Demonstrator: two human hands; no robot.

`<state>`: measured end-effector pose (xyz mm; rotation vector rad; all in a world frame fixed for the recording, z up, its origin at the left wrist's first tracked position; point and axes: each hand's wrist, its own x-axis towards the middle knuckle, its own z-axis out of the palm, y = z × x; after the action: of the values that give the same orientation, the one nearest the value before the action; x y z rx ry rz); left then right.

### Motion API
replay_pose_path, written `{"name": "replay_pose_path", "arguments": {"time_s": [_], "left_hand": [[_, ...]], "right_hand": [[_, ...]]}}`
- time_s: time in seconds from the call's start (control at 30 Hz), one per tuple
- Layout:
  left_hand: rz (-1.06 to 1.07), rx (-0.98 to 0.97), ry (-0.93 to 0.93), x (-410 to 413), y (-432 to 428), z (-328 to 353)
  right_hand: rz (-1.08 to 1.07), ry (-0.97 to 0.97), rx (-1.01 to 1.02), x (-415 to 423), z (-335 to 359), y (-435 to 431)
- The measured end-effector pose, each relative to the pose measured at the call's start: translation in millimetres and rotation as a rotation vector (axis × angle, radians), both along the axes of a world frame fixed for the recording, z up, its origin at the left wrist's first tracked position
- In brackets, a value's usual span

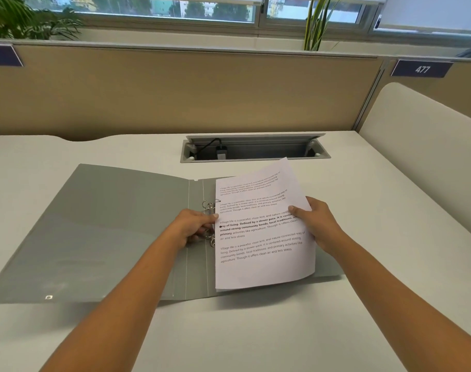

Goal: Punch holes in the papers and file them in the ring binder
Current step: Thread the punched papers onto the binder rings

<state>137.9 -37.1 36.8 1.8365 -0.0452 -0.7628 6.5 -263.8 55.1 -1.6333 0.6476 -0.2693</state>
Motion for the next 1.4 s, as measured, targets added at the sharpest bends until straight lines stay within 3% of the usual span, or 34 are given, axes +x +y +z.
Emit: {"name": "replay_pose_path", "arguments": {"time_s": [0.27,0.93,1.23,1.4], "left_hand": [[-0.099,0.075,0.046,-1.8,3.8,0.8],[-0.098,0.069,0.069,-2.2,2.0,1.1],[-0.004,0.038,-0.102,-18.2,0.3,-8.2],[0.151,0.005,-0.273,-33.6,-0.1,-24.6]], "right_hand": [[-0.009,0.014,-0.018,0.4,-1.9,0.1],[-0.028,0.047,-0.057,-1.0,-5.4,0.3],[-0.024,0.081,-0.109,2.8,-6.3,-6.8],[-0.037,0.125,-0.148,7.4,-12.7,-9.4]]}}
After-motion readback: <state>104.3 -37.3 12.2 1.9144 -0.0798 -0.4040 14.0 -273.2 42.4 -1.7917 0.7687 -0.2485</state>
